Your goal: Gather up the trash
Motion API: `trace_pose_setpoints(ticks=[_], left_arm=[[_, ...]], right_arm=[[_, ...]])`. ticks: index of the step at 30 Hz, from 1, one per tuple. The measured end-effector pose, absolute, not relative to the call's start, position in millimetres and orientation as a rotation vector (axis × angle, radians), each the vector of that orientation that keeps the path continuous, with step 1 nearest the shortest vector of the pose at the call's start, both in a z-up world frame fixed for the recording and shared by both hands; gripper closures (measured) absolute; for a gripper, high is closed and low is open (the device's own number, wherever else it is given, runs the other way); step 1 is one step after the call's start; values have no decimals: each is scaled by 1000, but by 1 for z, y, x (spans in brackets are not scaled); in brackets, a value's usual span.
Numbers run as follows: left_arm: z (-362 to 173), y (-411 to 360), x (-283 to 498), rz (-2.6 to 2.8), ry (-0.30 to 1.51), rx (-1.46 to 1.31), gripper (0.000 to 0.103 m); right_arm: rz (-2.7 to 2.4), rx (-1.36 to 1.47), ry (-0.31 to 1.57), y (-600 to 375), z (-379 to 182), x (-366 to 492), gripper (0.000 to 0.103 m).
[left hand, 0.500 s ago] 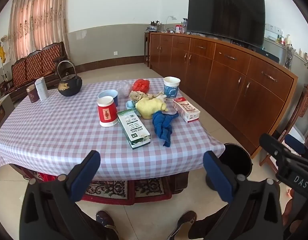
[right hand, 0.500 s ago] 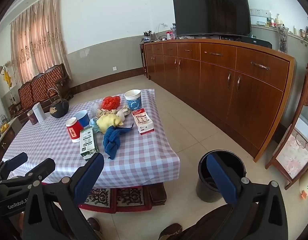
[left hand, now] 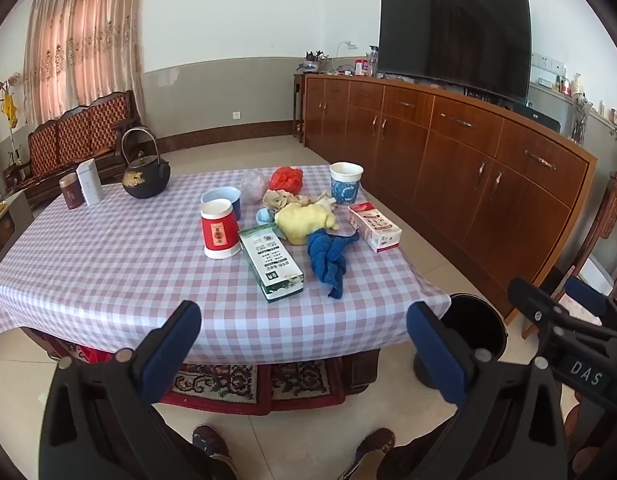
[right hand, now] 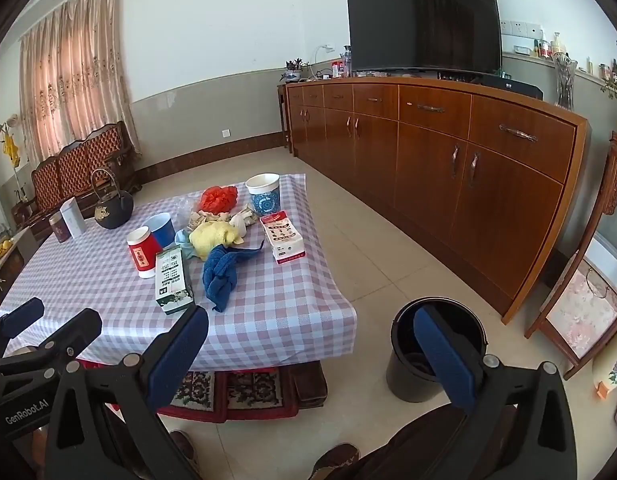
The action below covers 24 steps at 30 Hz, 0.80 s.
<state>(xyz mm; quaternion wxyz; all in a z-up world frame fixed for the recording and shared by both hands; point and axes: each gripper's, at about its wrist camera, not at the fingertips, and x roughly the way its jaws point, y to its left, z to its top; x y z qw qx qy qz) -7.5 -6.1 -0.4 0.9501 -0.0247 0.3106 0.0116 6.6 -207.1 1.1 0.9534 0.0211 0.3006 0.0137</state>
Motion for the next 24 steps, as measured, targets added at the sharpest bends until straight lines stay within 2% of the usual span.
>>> trace_pose_setpoints(ticks=[24], left_arm=[[-2,4,-9,43,633,-78,0]], right_arm=[[55,46,622,-205,1,9,0]])
